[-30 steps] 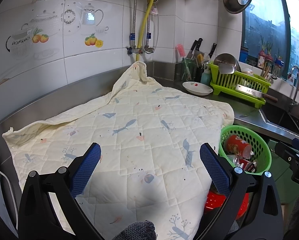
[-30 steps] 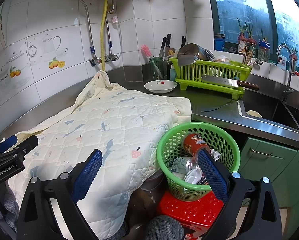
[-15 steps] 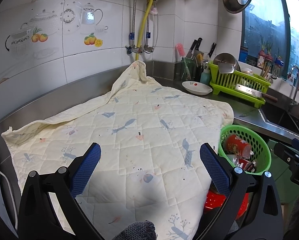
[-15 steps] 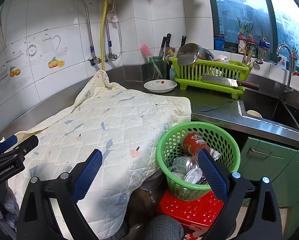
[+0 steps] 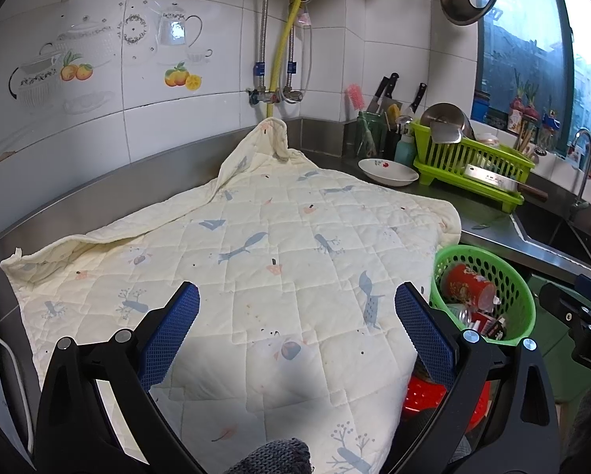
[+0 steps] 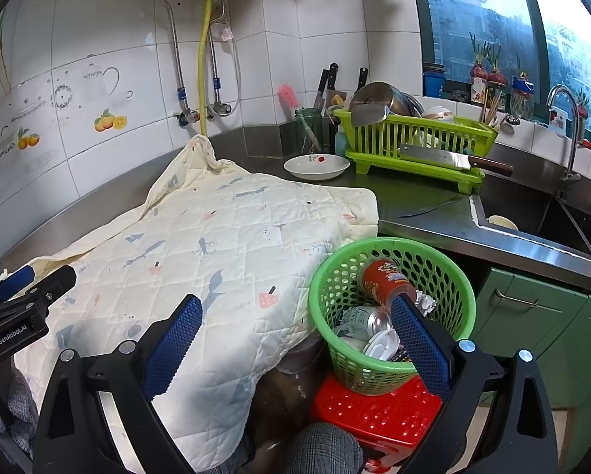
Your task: Collect trash
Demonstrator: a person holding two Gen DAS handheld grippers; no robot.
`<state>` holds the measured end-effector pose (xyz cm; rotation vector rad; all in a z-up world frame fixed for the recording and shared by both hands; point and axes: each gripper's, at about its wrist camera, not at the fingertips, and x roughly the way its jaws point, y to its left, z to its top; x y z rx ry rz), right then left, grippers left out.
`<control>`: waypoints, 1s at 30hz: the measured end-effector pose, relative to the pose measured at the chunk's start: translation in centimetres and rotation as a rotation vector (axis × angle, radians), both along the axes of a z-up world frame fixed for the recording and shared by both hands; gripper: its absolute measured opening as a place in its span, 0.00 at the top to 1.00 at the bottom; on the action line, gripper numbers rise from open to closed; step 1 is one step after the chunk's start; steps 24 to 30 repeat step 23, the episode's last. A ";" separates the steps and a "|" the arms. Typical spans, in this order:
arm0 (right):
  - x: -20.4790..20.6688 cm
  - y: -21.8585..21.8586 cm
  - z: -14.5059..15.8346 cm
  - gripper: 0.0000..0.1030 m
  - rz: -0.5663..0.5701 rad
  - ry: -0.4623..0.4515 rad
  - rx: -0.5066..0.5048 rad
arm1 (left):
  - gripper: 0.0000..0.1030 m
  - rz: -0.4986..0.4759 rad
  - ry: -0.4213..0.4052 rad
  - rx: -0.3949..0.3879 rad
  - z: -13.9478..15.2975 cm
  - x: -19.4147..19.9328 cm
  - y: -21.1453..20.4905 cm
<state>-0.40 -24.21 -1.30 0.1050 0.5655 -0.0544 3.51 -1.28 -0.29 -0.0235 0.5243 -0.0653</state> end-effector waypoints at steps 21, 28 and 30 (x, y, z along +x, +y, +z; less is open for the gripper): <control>-0.1 -0.1 -0.2 0.10 -0.002 -0.001 -0.003 | 0.05 -0.001 -0.005 -0.002 0.1 0.1 -0.1; -0.1 0.0 -0.3 0.10 -0.003 0.001 -0.004 | 0.05 -0.001 -0.004 -0.002 0.0 0.1 -0.1; -0.1 0.0 -0.3 0.10 -0.003 0.001 -0.004 | 0.05 -0.001 -0.004 -0.002 0.0 0.1 -0.1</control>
